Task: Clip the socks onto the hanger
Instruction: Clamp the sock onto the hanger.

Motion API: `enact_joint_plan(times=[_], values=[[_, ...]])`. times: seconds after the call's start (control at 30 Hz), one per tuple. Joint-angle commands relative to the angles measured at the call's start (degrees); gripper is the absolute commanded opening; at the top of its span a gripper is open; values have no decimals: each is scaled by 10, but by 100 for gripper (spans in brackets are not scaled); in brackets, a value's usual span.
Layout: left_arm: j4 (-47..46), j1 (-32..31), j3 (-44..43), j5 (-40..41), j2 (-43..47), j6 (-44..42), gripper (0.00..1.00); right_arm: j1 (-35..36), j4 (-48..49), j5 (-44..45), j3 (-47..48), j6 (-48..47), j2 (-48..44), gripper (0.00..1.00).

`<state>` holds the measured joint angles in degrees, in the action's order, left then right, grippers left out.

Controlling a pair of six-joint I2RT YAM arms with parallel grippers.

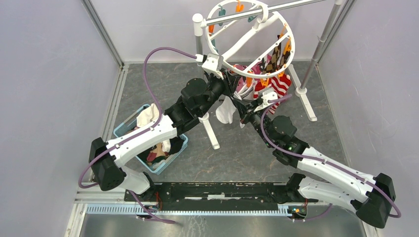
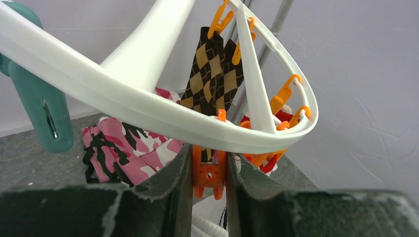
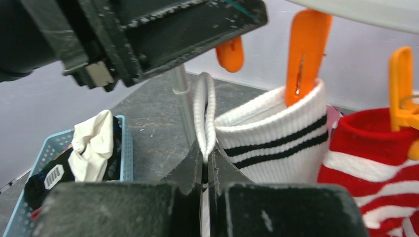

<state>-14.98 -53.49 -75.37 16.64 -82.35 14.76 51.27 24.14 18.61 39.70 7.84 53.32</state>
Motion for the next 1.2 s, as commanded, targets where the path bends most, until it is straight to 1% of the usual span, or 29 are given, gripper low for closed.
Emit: enact_joint_plan(times=[0.0,0.23,0.6,0.83,1.17], values=[[-11,-4,-24,9,13,-24,2,2,-6,66,7,21,-20,0],[-11,-4,-24,6,12,-23,2,1,-2,84,-4,12,-42,0],[-11,-4,-28,1,11,-20,2,1,-10,75,6,8,-25,0],[-9,-4,-29,-1,11,-20,2,1,-9,54,25,4,-6,0],[-8,-4,-28,0,10,-20,2,1,-1,46,35,-3,-1,0]])
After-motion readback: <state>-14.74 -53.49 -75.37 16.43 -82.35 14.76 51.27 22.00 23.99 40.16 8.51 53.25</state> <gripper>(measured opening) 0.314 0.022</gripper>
